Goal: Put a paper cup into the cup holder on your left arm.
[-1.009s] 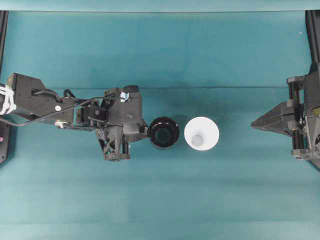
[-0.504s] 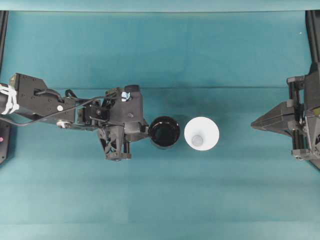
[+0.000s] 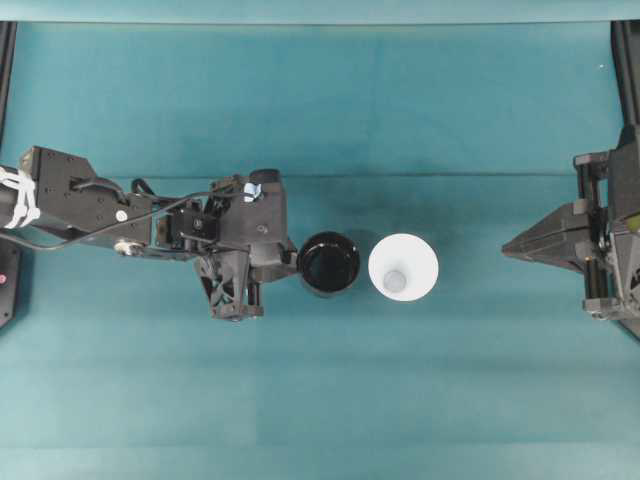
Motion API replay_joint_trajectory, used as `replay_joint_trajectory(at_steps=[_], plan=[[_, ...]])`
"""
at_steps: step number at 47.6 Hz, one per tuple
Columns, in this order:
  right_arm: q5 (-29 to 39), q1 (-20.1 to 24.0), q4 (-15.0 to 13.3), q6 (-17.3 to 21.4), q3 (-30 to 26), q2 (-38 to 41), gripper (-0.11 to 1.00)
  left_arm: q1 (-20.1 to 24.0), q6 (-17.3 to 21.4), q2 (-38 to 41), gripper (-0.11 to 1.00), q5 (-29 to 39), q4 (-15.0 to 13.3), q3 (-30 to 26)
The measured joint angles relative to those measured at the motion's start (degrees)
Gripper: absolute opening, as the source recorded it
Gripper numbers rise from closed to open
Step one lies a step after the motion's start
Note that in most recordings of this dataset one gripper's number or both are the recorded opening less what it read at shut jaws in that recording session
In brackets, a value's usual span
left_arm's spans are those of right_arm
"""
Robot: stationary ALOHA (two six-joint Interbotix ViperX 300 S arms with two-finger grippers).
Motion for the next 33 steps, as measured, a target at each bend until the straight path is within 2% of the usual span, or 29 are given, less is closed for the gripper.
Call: replay_joint_trajectory(at_steps=[2,4,10,13,23,33], plan=[[0.0,0.0,0.0,0.0,0.0,0.0,-0.03,0.1,0.0,0.0,0.33,0.0,0.0,0.0],[0.0,0.0,0.0,0.0,0.0,0.0,-0.03,0.1,0.0,-0.1,0.39,0.0,-0.1,0.0],[-0.1,0.0,0.0,0.0,0.0,0.0,-0.03,0.1,0.0,-0.1,0.76,0.0,-0.1,0.0],[-0.1,0.0,0.0,0.0,0.1,0.0,-0.03,0.1,0.1,-0.1,0.89,0.0,0.0,0.0],[-0.1,0.0,0.0,0.0,0.0,0.0,-0.03,0.1,0.4,0.0,0.82,0.0,0.0,0.0],[0.1,-0.1,0.1,1.8,0.0,1.6,-0.03,0.2,0.5,-0.1,0.88,0.0,-0.1,0.0]])
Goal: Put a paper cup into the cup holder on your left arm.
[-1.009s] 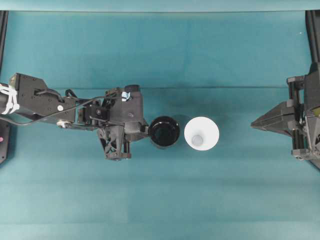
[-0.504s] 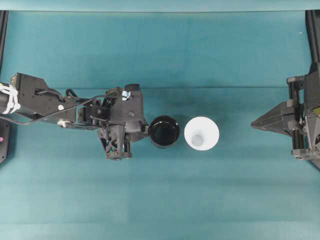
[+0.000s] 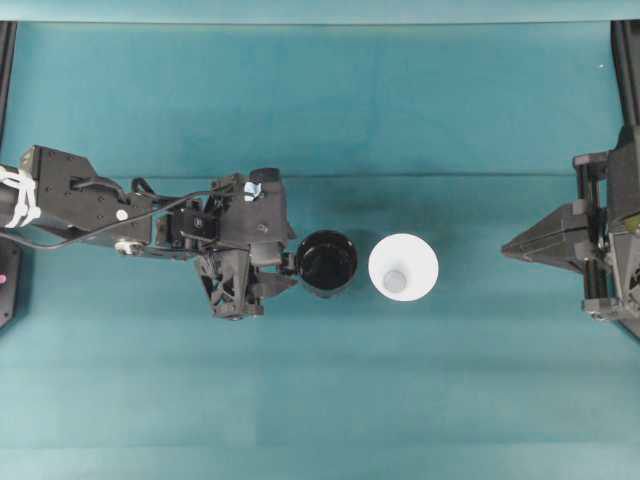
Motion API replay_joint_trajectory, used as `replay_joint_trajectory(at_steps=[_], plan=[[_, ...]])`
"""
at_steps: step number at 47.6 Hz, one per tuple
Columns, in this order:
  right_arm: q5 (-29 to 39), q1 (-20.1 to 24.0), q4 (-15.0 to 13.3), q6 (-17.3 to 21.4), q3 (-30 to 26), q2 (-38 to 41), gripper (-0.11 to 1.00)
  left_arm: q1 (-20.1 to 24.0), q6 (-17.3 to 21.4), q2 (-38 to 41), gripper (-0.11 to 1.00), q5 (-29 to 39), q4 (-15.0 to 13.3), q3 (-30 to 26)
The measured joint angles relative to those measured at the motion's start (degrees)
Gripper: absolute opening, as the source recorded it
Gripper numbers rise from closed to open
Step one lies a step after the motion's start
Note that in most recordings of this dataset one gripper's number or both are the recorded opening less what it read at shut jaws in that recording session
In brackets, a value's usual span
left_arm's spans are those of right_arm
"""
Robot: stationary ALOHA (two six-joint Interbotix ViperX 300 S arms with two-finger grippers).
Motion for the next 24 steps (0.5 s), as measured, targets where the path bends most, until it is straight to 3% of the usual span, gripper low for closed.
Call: replay_joint_trajectory(at_steps=[7,14,19,24], plan=[[-2.5,-0.6,0.0,4.0,0.0,2.1,0.0,0.0,0.0,-0.1,0.95,0.0,0.0,0.0],[-4.2,-1.1,0.0,5.2,0.0,3.6,0.07,0.0,0.0,-0.7,0.96,0.0,0.0,0.2],[-3.9,-1.1,0.0,5.7,-0.3,5.1,0.25,0.0,0.0,-1.8,0.96,0.0,0.1,0.5],[-2.0,-1.6,0.0,7.6,-2.1,7.0,0.52,-0.1,-0.3,-3.5,0.96,0.0,0.0,1.8]])
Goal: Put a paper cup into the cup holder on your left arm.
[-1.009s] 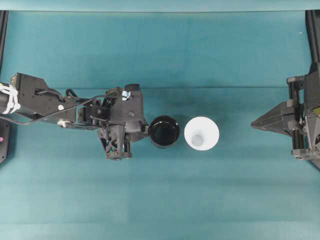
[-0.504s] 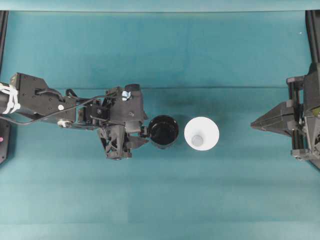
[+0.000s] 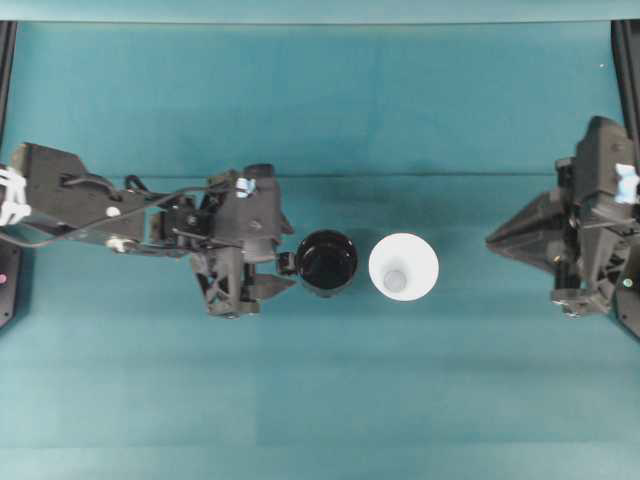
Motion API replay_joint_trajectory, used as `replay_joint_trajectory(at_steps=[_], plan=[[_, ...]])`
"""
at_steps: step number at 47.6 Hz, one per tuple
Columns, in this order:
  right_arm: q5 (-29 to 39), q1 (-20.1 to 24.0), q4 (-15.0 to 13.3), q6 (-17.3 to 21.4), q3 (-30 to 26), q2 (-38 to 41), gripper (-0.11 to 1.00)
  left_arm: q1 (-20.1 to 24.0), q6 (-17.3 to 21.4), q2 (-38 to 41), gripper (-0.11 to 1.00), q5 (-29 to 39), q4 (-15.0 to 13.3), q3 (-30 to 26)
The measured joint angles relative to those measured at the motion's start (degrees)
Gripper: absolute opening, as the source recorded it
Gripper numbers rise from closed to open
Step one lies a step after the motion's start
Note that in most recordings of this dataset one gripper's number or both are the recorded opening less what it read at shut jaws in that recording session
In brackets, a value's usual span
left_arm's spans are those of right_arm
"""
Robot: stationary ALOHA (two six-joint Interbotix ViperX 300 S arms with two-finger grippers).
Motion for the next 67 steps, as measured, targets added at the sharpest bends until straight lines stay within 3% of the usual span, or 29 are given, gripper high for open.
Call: replay_joint_trajectory(at_steps=[5,9,17,35,67], plan=[[3.4,-1.3,-0.1,1.6,-2.5,3.1,0.82,-0.4,-0.3,-1.8,0.96,0.0,0.1,1.3],[4.7,-1.6,-1.1,1.6,-4.6,6.0,0.95,-0.8,-0.4,-3.8,0.96,0.0,0.0,2.4],[4.5,-1.7,-2.5,1.6,-8.0,12.7,0.88,-1.4,-0.6,-6.8,0.96,0.1,0.0,4.1],[4.1,-2.2,-2.8,1.7,-16.0,27.9,0.88,-1.4,-3.4,-11.5,0.96,0.1,0.0,9.0],[4.1,-5.7,-2.8,1.6,-17.2,34.2,0.87,-1.4,-3.5,-12.5,0.95,0.1,0.0,10.2]])
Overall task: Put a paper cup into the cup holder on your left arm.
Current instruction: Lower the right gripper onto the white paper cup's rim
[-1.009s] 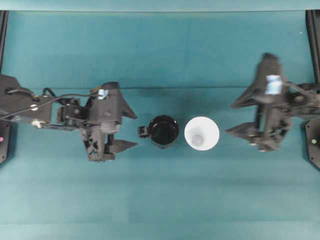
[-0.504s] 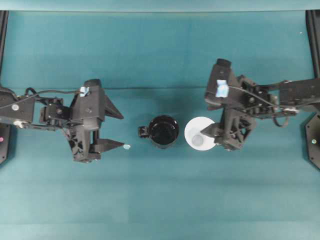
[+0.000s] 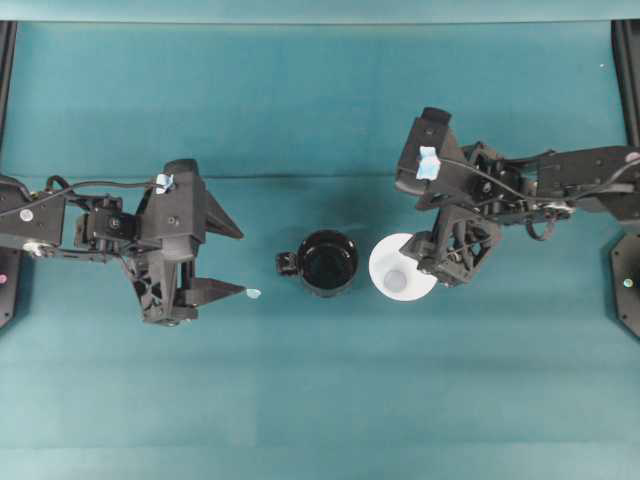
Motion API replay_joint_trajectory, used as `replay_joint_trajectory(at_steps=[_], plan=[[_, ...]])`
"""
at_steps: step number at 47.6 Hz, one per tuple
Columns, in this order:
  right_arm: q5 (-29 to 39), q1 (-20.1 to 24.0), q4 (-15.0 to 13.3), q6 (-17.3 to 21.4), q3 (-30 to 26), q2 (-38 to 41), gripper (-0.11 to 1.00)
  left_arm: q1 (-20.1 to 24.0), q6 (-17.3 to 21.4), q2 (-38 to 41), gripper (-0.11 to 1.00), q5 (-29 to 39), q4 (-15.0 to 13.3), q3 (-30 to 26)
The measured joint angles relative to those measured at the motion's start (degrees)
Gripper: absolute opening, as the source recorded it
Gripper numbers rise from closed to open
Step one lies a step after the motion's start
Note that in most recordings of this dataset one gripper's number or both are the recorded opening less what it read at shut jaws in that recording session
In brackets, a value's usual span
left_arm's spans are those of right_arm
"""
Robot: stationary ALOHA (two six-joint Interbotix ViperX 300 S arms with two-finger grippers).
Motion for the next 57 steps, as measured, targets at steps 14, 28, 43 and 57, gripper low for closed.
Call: replay_joint_trajectory(at_steps=[14,28,43,57], plan=[[0.0,0.0,0.1,-2.3,-1.0,3.3,0.87,0.0,0.0,0.0,0.95,0.0,0.0,0.1],[0.1,0.4,0.0,-2.7,-1.6,3.6,0.73,-0.1,-0.1,-0.1,0.95,0.0,0.0,0.2],[-1.0,2.5,0.0,-2.9,-1.6,3.6,0.37,0.0,0.0,0.0,0.92,-0.1,0.0,0.4],[-1.0,3.5,0.3,-3.1,-1.6,2.8,0.03,0.0,0.1,-0.1,0.91,0.0,0.0,0.4]])
